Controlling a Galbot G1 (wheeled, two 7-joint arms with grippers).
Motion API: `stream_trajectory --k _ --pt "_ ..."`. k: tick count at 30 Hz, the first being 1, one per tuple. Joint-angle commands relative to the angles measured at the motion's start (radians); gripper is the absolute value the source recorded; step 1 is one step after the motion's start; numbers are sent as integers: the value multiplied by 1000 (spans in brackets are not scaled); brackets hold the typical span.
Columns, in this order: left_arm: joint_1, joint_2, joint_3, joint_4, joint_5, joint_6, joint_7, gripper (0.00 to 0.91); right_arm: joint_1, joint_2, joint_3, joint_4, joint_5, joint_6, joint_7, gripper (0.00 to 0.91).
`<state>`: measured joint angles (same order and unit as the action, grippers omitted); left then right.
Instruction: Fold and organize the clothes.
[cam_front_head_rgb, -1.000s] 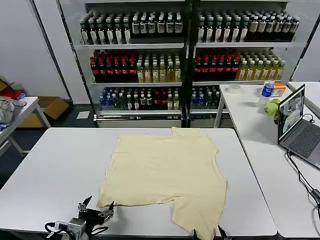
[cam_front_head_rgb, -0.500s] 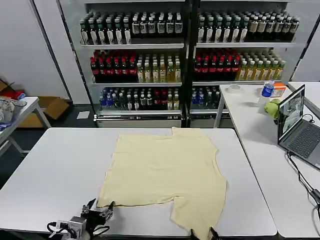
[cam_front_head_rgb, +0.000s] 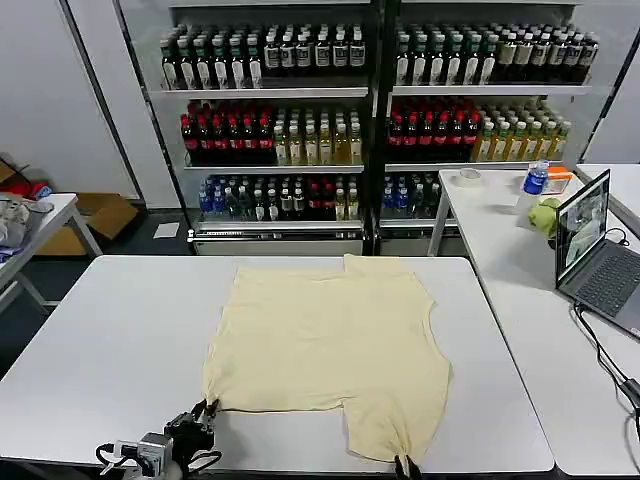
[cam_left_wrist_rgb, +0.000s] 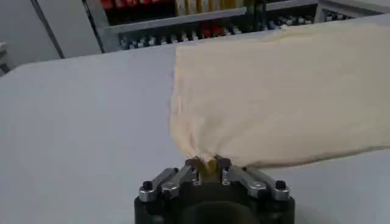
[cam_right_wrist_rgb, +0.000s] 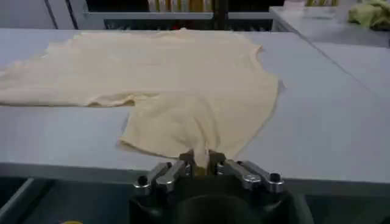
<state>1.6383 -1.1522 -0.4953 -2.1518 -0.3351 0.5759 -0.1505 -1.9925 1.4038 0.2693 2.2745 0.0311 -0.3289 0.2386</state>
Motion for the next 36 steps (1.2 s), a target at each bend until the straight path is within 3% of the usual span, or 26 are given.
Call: stream_trajectory --k 1,15,19,20,26,36 --pt "7 1 -12 -57 -22 -19 0 10 -31 -3 8 87 8 33 -4 0" --pt "56 36 -97 -163 -79 -23 -5 10 -73 -35 66 253 8 29 -17 0" --pt "38 56 -112 -150 -96 -25 -6 10 -33 -60 123 258 56 14 -19 0" --pt "29 62 -112 -137 -98 -30 -6 10 0 -79 160 256 102 6 -22 0" --pt "-27 78 -88 -74 -116 -43 -4 10 130 -127 209 213 182 -19 -34 0" --pt "-151 111 -37 28 -119 -71 13 10 377 -249 206 92 263 -85 -32 0"
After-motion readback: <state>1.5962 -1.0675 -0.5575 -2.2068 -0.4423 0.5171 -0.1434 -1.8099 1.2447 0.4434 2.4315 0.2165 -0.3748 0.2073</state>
